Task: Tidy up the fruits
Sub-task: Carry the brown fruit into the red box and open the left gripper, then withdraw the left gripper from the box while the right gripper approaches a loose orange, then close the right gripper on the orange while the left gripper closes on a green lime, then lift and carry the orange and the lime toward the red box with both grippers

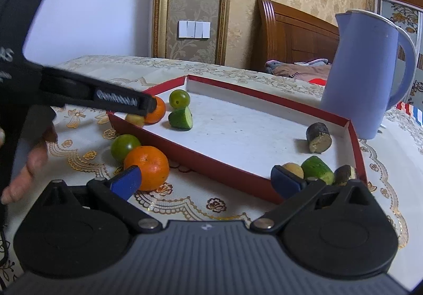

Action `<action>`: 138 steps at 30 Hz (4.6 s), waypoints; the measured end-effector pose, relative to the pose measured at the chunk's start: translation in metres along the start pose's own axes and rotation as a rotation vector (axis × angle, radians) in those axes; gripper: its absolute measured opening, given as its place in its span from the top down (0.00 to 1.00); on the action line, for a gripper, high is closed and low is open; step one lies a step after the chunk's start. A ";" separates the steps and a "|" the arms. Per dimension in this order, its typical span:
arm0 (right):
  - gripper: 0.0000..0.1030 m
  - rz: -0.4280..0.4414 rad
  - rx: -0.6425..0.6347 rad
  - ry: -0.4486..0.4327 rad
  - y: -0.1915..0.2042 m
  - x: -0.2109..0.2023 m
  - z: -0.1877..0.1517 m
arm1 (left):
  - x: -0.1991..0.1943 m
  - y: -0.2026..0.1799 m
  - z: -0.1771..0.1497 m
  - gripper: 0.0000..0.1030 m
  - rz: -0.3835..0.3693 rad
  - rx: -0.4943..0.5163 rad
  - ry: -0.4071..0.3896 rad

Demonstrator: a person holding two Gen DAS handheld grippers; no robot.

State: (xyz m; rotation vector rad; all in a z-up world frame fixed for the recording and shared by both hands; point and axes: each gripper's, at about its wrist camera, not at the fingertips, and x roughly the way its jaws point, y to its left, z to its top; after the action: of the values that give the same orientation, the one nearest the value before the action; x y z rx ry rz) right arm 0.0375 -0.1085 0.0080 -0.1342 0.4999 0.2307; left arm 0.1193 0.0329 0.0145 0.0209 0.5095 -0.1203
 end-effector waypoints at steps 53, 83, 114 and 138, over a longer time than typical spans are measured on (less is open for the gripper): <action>0.32 0.058 0.153 0.108 0.015 0.005 0.000 | -0.032 0.036 -0.029 0.23 0.047 -0.138 0.045; 0.43 -0.006 0.212 0.099 -0.017 -0.030 -0.024 | -0.012 -0.017 -0.041 0.23 0.018 0.065 0.121; 0.62 -0.061 0.193 0.120 -0.012 -0.004 -0.014 | -0.014 -0.019 -0.044 0.69 0.021 0.068 0.106; 0.61 -0.046 0.211 0.091 -0.013 -0.006 -0.014 | -0.023 -0.016 -0.045 0.69 0.014 0.052 0.096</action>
State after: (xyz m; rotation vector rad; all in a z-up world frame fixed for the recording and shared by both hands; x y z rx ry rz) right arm 0.0287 -0.1247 -0.0002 0.0498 0.6072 0.1260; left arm 0.0757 0.0218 -0.0134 0.0816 0.6015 -0.1189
